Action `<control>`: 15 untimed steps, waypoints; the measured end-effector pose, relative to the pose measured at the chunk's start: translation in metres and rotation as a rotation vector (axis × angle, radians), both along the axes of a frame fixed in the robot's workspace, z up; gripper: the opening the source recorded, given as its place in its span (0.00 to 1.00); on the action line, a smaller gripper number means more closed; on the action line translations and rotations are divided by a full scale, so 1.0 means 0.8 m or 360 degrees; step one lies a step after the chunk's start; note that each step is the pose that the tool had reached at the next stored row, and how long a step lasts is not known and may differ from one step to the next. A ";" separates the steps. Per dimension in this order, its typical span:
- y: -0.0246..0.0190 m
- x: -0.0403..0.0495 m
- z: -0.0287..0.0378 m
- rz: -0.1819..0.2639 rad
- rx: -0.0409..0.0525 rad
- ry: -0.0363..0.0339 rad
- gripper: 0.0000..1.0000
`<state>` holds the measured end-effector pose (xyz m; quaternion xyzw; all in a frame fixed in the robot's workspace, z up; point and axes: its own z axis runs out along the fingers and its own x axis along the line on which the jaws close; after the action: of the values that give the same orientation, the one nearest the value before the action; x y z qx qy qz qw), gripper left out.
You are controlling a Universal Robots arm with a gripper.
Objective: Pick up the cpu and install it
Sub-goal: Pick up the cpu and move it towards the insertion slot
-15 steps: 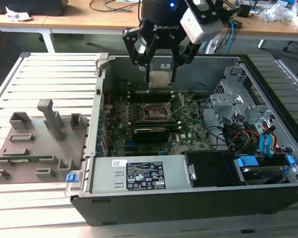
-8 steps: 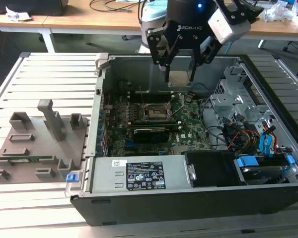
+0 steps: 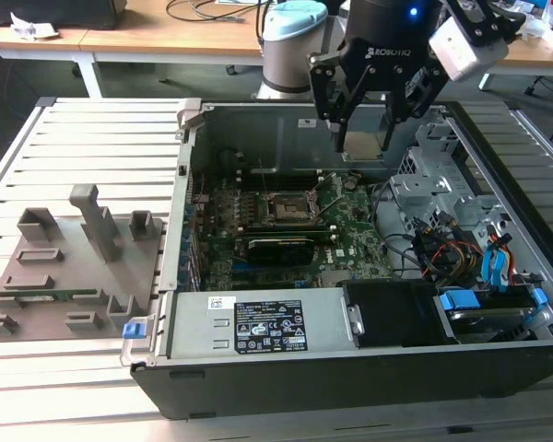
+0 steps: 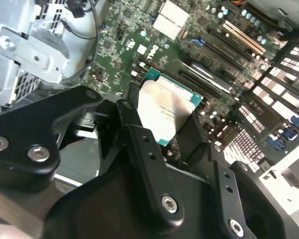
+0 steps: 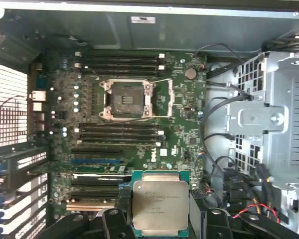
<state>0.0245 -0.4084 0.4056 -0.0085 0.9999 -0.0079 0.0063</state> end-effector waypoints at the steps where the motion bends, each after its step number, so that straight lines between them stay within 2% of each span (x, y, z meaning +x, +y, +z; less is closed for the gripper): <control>1: 0.0004 0.008 -0.0003 0.0000 -0.0002 0.0000 0.55; 5: 0.0003 0.011 -0.0003 0.0000 -0.0003 0.0000 0.55; 8: 0.0005 0.001 -0.0019 0.0000 -0.0003 0.0000 0.55; 9: 0.0007 -0.004 -0.0041 0.0000 -0.0004 0.0000 0.55; 15: 0.0021 -0.018 -0.0203 0.0001 -0.0006 0.0000 0.55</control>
<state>0.0105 -0.4068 0.3893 -0.0088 0.9999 -0.0099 0.0063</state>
